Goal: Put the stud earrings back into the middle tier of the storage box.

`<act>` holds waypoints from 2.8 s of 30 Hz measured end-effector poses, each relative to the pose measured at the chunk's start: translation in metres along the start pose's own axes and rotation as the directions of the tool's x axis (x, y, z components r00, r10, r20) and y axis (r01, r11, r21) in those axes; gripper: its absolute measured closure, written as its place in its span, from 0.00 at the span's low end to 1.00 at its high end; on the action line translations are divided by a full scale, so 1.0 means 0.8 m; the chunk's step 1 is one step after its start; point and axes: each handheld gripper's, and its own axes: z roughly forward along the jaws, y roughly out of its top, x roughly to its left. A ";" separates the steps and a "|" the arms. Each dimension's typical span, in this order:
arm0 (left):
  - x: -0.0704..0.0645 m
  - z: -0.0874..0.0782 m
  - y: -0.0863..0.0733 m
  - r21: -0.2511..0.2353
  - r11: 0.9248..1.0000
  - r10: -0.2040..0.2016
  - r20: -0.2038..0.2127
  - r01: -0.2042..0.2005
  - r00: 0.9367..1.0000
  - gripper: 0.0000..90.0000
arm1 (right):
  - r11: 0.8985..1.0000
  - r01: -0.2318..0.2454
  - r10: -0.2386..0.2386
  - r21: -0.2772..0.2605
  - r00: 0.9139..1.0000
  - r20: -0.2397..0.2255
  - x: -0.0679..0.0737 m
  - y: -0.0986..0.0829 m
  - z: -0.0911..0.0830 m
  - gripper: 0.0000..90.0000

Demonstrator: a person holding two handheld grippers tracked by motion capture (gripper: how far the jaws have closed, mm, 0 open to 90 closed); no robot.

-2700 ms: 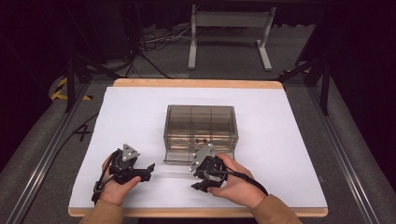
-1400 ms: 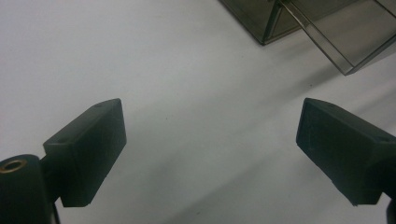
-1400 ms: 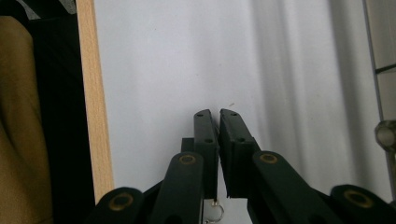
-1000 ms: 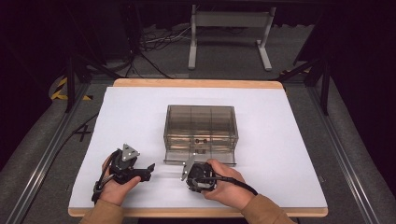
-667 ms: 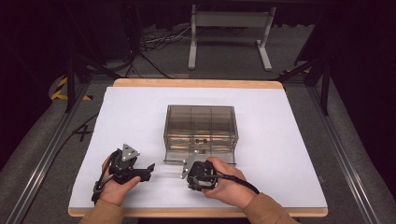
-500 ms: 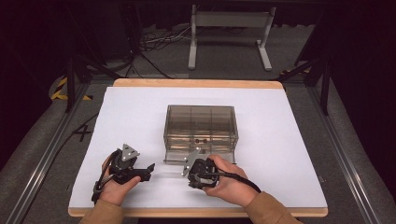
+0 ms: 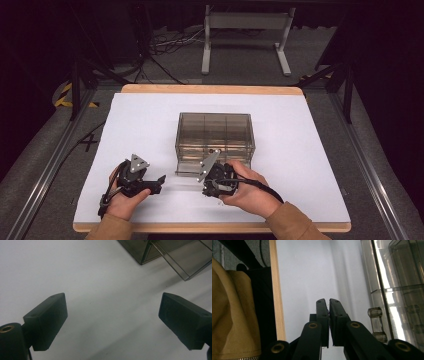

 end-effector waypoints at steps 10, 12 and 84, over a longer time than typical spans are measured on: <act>0.000 0.000 0.000 0.001 1.000 0.001 0.000 -0.001 1.000 0.10 | 1.000 -0.010 0.010 -0.022 1.000 0.002 -0.002 0.005 -0.017 0.97; 0.000 0.000 0.000 0.003 1.000 0.002 0.000 -0.002 1.000 0.10 | 1.000 -0.008 0.008 -0.027 1.000 0.005 -0.002 0.006 -0.018 0.97; 0.000 0.001 0.000 0.009 1.000 0.004 0.006 -0.004 1.000 0.10 | 0.970 -0.242 0.241 -0.006 0.962 0.129 -0.080 0.019 -0.014 0.97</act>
